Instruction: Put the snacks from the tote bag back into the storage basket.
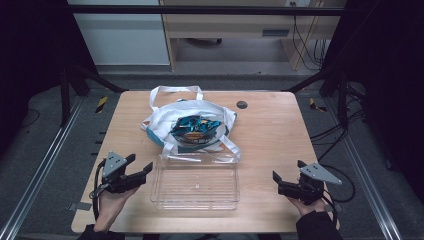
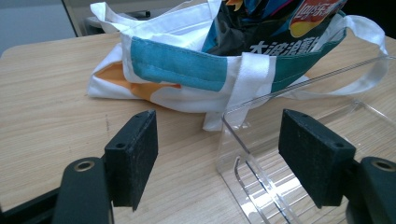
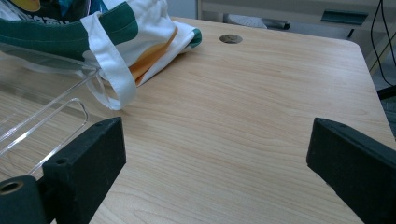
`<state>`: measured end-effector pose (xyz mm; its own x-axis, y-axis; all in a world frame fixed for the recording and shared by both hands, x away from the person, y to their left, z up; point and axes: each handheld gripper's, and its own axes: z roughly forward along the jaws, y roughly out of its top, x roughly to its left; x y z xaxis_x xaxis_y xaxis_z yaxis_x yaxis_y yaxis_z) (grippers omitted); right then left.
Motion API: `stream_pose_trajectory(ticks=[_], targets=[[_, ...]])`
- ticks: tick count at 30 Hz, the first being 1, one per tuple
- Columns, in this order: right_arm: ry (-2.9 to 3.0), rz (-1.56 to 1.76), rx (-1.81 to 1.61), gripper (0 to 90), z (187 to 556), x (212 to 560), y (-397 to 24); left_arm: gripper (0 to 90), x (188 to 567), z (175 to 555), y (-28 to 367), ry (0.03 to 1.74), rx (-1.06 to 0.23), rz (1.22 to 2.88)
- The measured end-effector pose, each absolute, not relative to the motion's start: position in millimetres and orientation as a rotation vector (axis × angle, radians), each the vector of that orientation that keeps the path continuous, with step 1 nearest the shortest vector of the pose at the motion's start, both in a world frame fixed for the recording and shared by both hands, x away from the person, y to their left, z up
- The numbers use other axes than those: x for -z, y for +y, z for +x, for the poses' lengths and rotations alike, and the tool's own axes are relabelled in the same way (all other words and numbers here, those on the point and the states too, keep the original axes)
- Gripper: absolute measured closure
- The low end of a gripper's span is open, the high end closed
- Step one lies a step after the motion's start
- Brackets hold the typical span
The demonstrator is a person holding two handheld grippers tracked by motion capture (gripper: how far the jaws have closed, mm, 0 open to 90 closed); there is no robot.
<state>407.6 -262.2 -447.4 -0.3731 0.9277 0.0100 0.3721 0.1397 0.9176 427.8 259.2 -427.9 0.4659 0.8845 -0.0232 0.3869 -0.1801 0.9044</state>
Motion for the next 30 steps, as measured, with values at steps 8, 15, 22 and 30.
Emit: stream_pose_trajectory(ticks=[8,15,22,30], targets=[[1.844,1.242,-1.208,4.9,408.6,447.9,-260.6,28.1,422.0,430.1,254.4,1.075,-0.636,1.744],[1.854,1.239,-1.206,4.8,409.4,447.5,-259.2,28.2,417.2,431.5,249.5,1.058,-0.638,1.743],[1.847,1.247,-1.205,4.5,409.6,447.0,-260.1,28.2,411.7,435.1,237.7,1.027,-0.635,1.759],[1.850,1.242,-1.202,4.5,409.0,445.6,-259.2,28.2,405.3,437.9,233.1,1.007,-0.635,1.759]])
